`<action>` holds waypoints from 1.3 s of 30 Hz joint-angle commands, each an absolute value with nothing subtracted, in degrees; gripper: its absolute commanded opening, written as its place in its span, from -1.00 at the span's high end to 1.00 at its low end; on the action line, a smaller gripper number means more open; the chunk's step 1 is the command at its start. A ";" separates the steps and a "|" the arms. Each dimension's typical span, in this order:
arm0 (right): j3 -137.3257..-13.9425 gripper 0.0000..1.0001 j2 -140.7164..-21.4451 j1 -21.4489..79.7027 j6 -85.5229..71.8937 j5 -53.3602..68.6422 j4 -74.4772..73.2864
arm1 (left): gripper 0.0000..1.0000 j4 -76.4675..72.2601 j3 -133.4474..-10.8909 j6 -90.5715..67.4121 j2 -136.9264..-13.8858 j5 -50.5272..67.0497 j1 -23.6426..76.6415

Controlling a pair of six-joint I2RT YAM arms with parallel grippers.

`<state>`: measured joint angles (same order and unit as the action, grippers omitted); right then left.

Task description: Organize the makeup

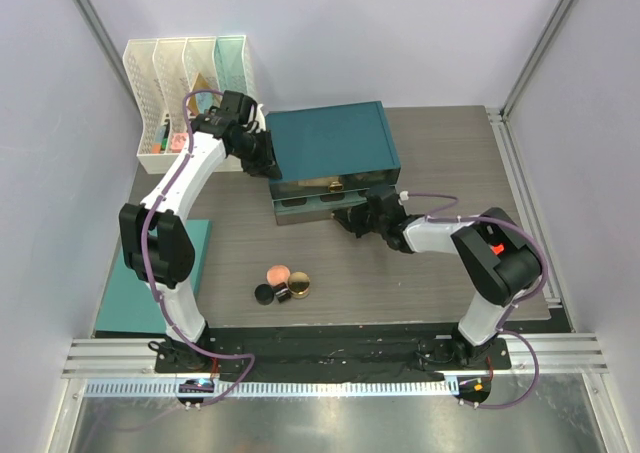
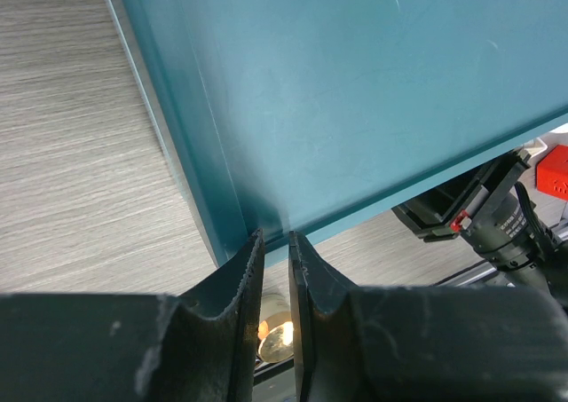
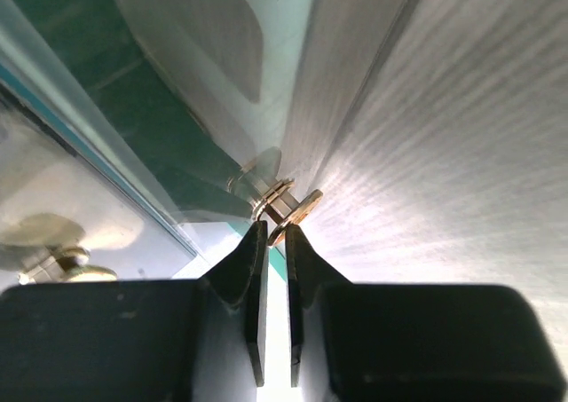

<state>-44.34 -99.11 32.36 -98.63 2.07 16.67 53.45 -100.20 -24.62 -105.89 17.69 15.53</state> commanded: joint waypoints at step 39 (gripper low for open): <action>-33.93 0.97 -88.68 37.18 -98.52 8.70 -5.27 | 0.60 59.15 -96.50 -22.68 -107.75 11.69 15.29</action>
<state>-37.52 -88.71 35.03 -100.62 4.99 6.79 53.15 -99.26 -25.06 -105.36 18.63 15.68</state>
